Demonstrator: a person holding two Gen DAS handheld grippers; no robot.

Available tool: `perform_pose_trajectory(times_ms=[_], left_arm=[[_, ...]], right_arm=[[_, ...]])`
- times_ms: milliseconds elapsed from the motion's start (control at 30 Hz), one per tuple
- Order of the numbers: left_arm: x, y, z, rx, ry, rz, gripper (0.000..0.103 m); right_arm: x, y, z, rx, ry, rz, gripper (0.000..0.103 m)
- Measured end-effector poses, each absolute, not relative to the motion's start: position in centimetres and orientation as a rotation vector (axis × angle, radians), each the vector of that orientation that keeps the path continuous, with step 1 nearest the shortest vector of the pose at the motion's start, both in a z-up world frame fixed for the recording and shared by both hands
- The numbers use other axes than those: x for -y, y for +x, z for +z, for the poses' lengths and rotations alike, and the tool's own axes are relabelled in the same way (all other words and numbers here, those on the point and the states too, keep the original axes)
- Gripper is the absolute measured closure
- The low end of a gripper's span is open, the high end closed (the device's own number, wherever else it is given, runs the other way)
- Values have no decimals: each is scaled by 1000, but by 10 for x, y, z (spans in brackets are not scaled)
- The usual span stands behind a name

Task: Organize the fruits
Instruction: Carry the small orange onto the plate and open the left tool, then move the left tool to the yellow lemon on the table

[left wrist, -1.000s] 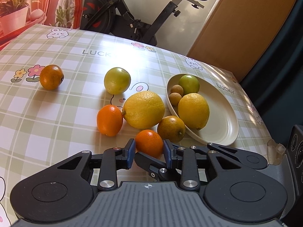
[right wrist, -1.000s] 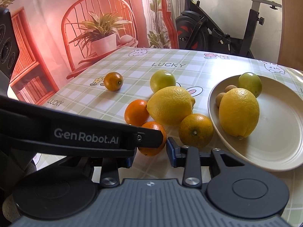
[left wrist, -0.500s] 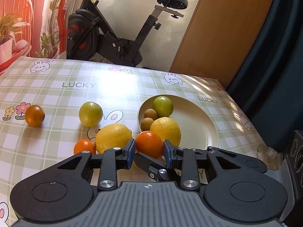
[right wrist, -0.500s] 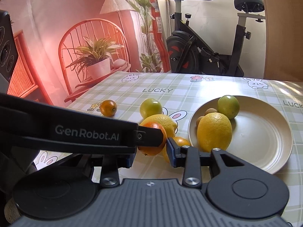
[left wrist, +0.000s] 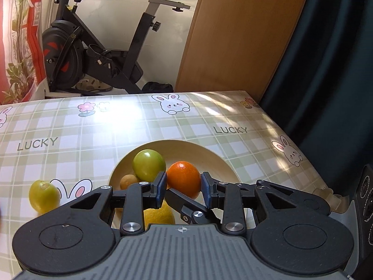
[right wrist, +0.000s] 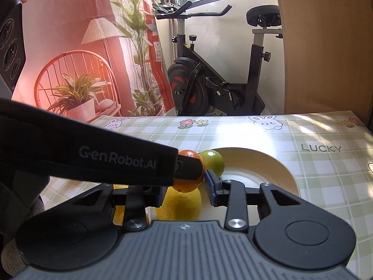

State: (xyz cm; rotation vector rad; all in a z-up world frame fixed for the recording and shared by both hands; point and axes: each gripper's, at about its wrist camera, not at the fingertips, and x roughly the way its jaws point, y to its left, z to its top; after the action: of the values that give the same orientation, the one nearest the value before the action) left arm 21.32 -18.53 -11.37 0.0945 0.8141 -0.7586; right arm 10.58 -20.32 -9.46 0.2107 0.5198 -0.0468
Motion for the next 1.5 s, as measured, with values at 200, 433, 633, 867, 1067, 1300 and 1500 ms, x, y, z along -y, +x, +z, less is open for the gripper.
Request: perform_pose_trajectory(times_ms=[200,433,633,867,1067,1300,1500], left_arm=[[216,234,-131,-864,113,-745,69],[243,250,-145,-876,173,-733,69],[254,254,-152,-896,191,-731,69],[254,256,-156,-890,181,-726,68],[251,257,-153,-891,155,-718,69],[237,251,-139,-864,126,-728,68],[215,243,-125,-834,119,-714,68]], right_arm=[[241,121,-110,-535,245,-79,66],[269,140,-129,-564,292,-84,66],[278,148,-134,-588,273,-98,67],[279,151,-140,-614,265,-125,67],[275,155,-138,-627,253,-145,66],[270,154,-131,-640,243,-148,60],[263,143,-122,-628,242,-148,60]])
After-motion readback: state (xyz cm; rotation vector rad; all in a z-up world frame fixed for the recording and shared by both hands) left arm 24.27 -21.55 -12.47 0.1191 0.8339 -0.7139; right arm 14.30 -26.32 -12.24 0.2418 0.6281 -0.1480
